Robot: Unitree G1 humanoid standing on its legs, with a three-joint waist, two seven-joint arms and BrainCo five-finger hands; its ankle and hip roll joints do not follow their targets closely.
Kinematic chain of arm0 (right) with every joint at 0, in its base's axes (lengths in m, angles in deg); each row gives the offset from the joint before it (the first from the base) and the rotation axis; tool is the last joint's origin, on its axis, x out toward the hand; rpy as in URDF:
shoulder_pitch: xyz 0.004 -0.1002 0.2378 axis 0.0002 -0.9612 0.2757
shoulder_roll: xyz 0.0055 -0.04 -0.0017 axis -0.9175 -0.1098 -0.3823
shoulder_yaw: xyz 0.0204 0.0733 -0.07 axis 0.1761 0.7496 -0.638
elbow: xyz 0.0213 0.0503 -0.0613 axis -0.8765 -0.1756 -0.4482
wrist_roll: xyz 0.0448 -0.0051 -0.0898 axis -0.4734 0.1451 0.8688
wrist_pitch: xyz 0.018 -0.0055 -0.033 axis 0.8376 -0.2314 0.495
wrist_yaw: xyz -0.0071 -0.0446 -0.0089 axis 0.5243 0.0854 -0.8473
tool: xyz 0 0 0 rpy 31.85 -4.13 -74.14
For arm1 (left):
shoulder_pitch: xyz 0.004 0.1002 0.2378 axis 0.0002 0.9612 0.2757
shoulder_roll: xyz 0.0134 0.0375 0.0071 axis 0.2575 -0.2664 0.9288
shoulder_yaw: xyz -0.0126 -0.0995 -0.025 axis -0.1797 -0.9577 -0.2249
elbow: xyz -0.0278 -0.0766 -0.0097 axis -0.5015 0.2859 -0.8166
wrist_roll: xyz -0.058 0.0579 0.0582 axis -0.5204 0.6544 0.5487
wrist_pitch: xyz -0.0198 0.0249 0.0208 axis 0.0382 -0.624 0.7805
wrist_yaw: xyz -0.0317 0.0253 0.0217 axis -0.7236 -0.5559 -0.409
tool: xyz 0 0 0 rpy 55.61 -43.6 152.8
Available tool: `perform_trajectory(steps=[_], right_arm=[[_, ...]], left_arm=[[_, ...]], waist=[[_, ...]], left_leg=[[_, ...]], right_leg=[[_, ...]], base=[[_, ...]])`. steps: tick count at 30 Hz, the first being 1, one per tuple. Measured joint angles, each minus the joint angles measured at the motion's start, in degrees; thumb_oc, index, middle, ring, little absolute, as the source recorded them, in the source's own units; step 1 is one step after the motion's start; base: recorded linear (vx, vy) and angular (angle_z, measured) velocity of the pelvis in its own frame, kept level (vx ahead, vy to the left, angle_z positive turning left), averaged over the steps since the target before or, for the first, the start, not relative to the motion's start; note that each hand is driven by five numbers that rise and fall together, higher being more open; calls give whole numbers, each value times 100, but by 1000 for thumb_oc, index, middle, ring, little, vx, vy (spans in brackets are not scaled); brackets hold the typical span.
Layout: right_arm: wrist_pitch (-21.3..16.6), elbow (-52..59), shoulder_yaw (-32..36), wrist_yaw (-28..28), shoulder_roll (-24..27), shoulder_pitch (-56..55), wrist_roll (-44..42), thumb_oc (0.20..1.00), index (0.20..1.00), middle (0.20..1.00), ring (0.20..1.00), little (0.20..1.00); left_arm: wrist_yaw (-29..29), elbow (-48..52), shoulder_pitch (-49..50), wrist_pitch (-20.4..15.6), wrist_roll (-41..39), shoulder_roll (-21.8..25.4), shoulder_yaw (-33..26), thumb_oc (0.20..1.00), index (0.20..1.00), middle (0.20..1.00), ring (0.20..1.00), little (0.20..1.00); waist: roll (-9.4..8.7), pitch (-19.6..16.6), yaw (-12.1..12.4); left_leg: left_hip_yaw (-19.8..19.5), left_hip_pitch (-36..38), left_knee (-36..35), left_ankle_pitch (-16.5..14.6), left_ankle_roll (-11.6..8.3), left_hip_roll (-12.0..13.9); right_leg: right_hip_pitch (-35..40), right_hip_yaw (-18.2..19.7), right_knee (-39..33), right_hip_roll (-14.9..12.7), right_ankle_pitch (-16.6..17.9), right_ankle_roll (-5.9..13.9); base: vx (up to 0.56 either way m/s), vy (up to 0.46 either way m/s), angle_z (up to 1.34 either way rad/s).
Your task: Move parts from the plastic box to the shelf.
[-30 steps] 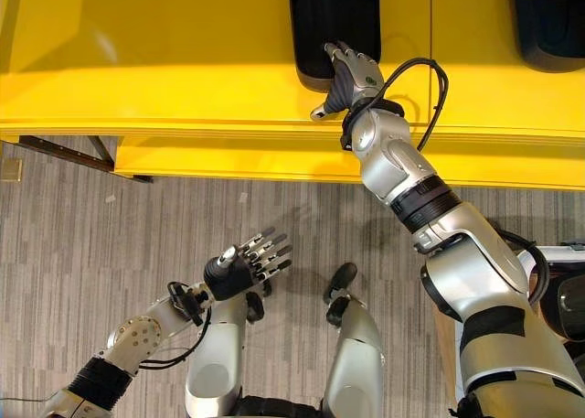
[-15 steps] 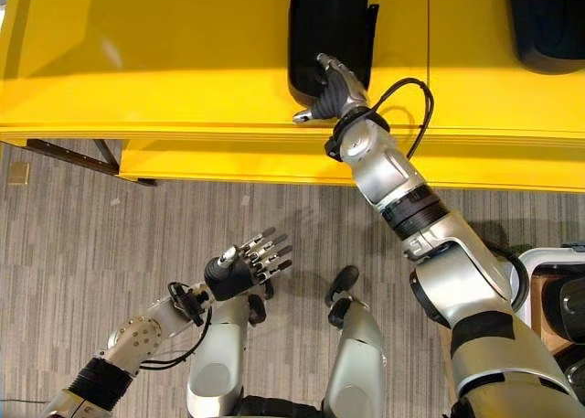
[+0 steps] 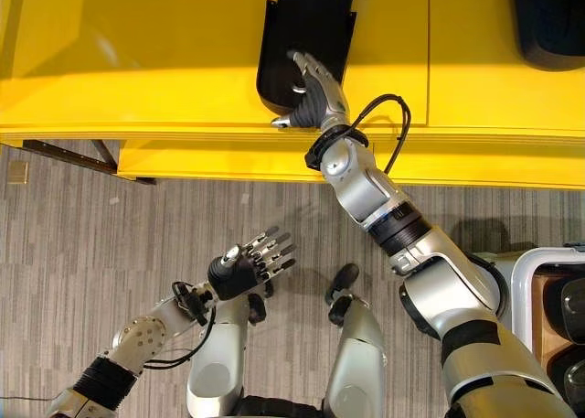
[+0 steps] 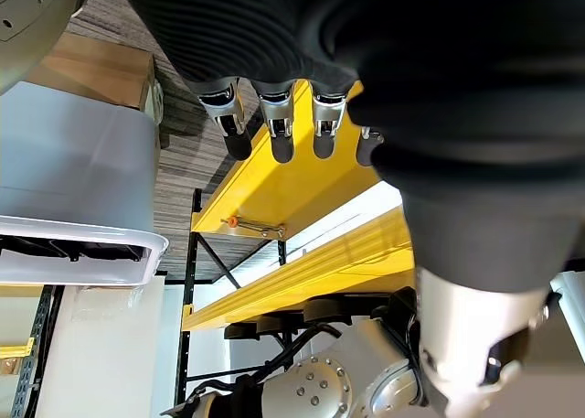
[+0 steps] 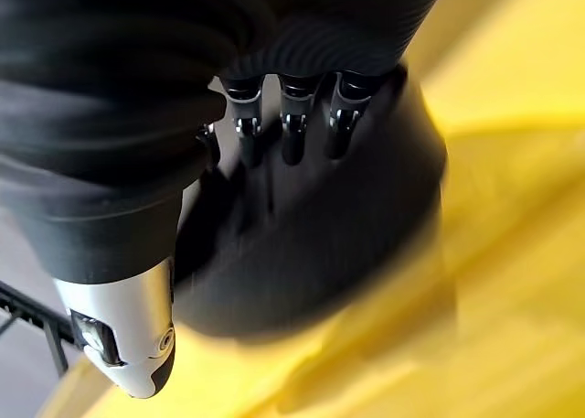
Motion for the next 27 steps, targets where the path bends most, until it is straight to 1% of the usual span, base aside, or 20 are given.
perform_trajectory(steps=[1, 2, 5, 8, 10, 14, 15, 17, 18, 19, 20, 21, 22, 23, 25, 26, 27], right_arm=[[0, 8, 168, 150, 2, 1, 427, 1000, 1000, 1000, 1000, 1000], [8, 7, 242, 204, 9, 1, 665, 1000, 1000, 1000, 1000, 1000], [75, 4, 277, 280, 98, 0, 1162, 1000, 1000, 1000, 1000, 1000], [235, -17, 267, 271, 281, 1, 1416, 1000, 1000, 1000, 1000, 1000], [250, -217, 142, 270, 446, 58, 1440, 1000, 1000, 1000, 1000, 1000], [214, -564, 35, 288, 716, 170, 1451, 1000, 1000, 1000, 1000, 1000], [102, -655, 36, 305, 835, 218, 1450, 1000, 1000, 1000, 1000, 1000], [-164, -792, 36, 428, 970, 247, 1402, 1000, 1000, 1000, 1000, 1000], [-393, -785, 42, 530, 1021, 250, 1305, 1000, 1000, 1000, 1000, 1000], [-707, -724, 41, 626, 1078, 250, 1108, 1000, 1000, 1000, 1000, 1000], [-883, -663, 48, 683, 1094, 247, 1007, 1000, 1000, 1000, 1000, 1000], [-1371, 71, 243, 707, 1139, 28, 767, 1000, 1000, 1000, 1000, 1000], [-1865, 1150, 349, 724, 1119, -188, 745, 1000, 1000, 1000, 1000, 1000], [-2046, 1564, 444, 662, 1111, -305, 717, 1000, 1000, 1000, 1000, 1000], [-2449, 2756, 1018, 325, 1028, -1114, 548, 1000, 1000, 1000, 1000, 1000], [-2617, 3392, 1146, 93, 1019, -1488, 517, 1000, 1000, 1000, 1000, 1000], [-3181, 4229, 766, -476, 1073, -1651, 517, 1000, 1000, 1000, 1000, 1000]], left_arm=[[-11, 0, -20, -44, -137, 1, -3, 1000, 1000, 1000, 1000, 1000], [-18, 0, -22, -74, -153, 0, -2, 1000, 1000, 1000, 1000, 1000], [-62, -5, -15, -101, -152, 0, -1, 1000, 1000, 1000, 1000, 1000], [-54, -11, -7, -117, -152, 21, -1, 1000, 1000, 1000, 1000, 1000], [22, -49, -3, -122, -151, 21, -1, 1000, 1000, 1000, 1000, 1000], [81, -141, 17, -124, -149, 41, -5, 1000, 1000, 1000, 1000, 1000], [190, -141, 11, -122, -149, 48, -6, 1000, 1000, 1000, 1000, 1000], [283, -140, 42, -117, -149, 56, -6, 1000, 1000, 1000, 1000, 1000], [323, -140, 64, -116, -149, 67, -7, 1000, 1000, 1000, 1000, 1000], [384, -140, 95, -116, -149, 72, -9, 1000, 1000, 1000, 1000, 1000], [412, -140, 116, -116, -149, 71, -10, 1000, 1000, 1000, 1000, 1000], [438, -130, 191, -120, -150, 71, -19, 1000, 1000, 1000, 1000, 1000], [439, -131, 277, -121, -149, 71, -21, 1000, 1000, 1000, 1000, 1000], [440, -131, 268, -122, -146, 58, -14, 1000, 1000, 1000, 1000, 1000], [539, -114, 332, -184, -146, 11, -14, 1000, 1000, 1000, 1000, 1000], [632, -98, 396, -262, -138, -5, -16, 1000, 1000, 1000, 1000, 1000], [710, -121, 540, -376, -120, 15, -3, 1000, 1000, 1000, 1000, 1000]], waist=[[4, -2, 0], [5, -1, -2], [8, 0, 3], [11, 0, 15], [14, -1, 33], [22, -4, 34], [44, -1, 43], [81, 0, 49], [88, 1, 46], [93, 3, 34], [93, 3, 22], [97, 5, -20], [97, 6, -103], [97, 6, -144], [96, 6, -149], [96, 6, -182], [96, 6, -422]], left_leg=[[0, 1, -1, 0, 0, -2], [0, 1, -2, 0, 0, -2], [1, 3, -4, 0, 0, -2], [1, 4, -4, 1, 1, -3], [1, 18, -7, 1, 1, -4], [-1, 79, -74, 28, -1, -33], [-7, 81, -90, 41, 1, -43], [-23, 98, -92, 43, 1, -45], [-23, 107, -94, 42, 2, -49], [-22, 113, -96, 42, 2, -51], [-21, 118, -97, 42, 2, -53], [-19, 122, -103, 42, 2, -54], [-11, 136, -104, 41, 2, -58], [-7, 146, -102, 41, 2, -57], [-8, 177, -111, 41, 1, -56], [8, 180, -132, 38, 4, -58], [68, 205, -181, 32, 15, -81]], right_leg=[[0, 0, -1, 0, 0, 0], [0, 1, -2, 0, 0, 0], [0, 1, -3, 1, 0, 0], [3, 1, -2, 0, 2, 1], [15, 1, -1, 0, 2, 1], [54, -1, -9, -9, 3, 3], [58, -14, -8, -15, 4, 3], [89, -25, -15, -15, 4, 3], [96, -24, -17, -17, 4, 4], [100, -21, -17, -18, 5, 4], [101, -18, -17, -18, 5, 5], [103, -17, -20, -16, 5, 5], [109, -6, -22, -16, 5, 5], [113, 7, -27, -8, 6, 6], [154, 9, -46, 2, 7, 8], [160, 12, -81, 5, 15, 20], [160, 56, -176, 13, 72, 55]], base=[[0, 0, 0], [0, 0, 0], [0, 0, 0], [0, 0, 0], [0, 0, 0], [0, 0, 0], [-2, 1, 4], [-1, 6, 2], [7, 31, 0], [15, 34, -1], [15, 36, -1], [8, 46, -3], [-12, 62, -2], [-17, 73, -2], [-14, 57, 1], [-19, 60, -11], [-17, 46, -15]])
